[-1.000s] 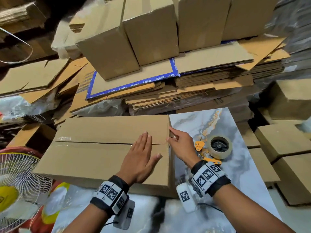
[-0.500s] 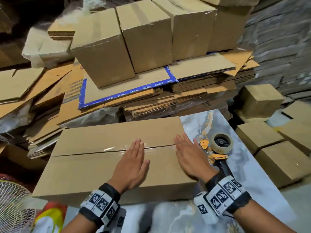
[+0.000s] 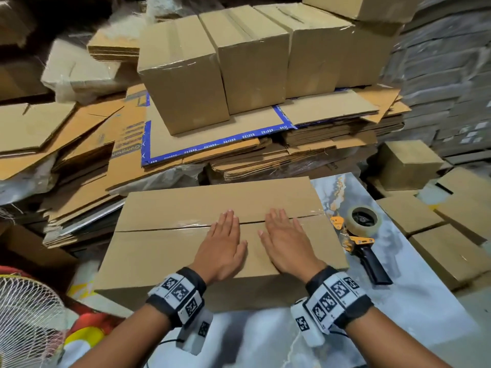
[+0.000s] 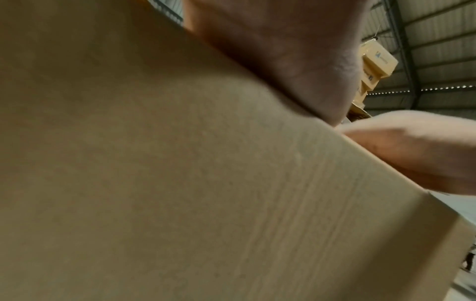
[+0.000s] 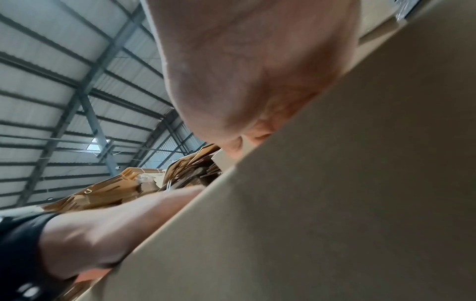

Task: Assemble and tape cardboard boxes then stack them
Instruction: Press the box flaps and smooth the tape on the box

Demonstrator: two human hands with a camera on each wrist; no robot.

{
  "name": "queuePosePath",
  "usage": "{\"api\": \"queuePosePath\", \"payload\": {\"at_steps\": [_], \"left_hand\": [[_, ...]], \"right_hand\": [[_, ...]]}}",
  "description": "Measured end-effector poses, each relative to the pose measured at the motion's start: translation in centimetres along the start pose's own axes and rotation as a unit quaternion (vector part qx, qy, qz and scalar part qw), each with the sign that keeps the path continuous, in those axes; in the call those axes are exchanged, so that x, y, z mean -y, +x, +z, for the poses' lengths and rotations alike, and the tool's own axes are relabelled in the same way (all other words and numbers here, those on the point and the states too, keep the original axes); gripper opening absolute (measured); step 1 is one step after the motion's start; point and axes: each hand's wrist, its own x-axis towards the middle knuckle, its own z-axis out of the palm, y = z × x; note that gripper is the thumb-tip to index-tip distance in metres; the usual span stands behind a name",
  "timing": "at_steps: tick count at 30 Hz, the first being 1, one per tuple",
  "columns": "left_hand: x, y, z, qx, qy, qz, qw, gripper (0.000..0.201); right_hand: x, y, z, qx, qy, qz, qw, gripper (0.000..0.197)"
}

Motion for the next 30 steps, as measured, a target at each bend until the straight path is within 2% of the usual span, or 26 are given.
{"api": "queuePosePath", "payload": {"at_steps": [3, 7, 10, 14, 17, 21, 25, 27, 30], "left_hand": [[1.8, -0.8, -0.3, -0.004, -0.007, 0.003, 1.000, 0.081], [4.5, -2.9, -0.8, -0.025, -0.008, -0.058, 0.998, 0.070], [4.7, -2.6, -0.8, -0.017, -0.003, -0.062, 0.998, 0.071], [6.2, -3.0, -0.6, -0.008, 0.001, -0.030, 1.000, 0.080], [9.3, -4.6, -0.8, -0.022, -0.013, -0.067, 0.997, 0.077], [10.6, -5.0, -0.8, -0.026, 0.000, -0.100, 0.995, 0.090], [11.1, -4.7, -0.5, -0.028, -0.002, -0.048, 0.998, 0.112], [12.7, -5.2, -0.7, -0.034, -0.010, -0.055, 0.998, 0.104], [14.7, -6.0, -0.8, -0.059, -0.025, -0.134, 0.989, 0.087]], "right_hand": [[1.4, 0.1, 0.8, 0.016, -0.002, -0.028, 0.999, 0.064], [1.2, 0.0, 1.1, 0.012, -0.007, -0.015, 1.000, 0.065], [2.8, 0.6, 1.3, -0.001, -0.011, -0.003, 1.000, 0.066], [5.3, 1.3, 2.4, 0.004, -0.009, -0.053, 0.999, 0.063], [5.2, 1.3, 2.7, 0.009, -0.012, -0.056, 0.998, 0.063], [5.6, 1.5, 2.7, 0.009, -0.027, -0.035, 0.999, 0.064], [8.1, 2.2, 2.9, 0.009, -0.031, -0.057, 0.998, 0.065], [8.6, 2.4, 3.1, 0.021, -0.028, -0.075, 0.997, 0.064], [8.2, 2.5, 3.1, 0.029, -0.018, -0.078, 0.996, 0.064]]}}
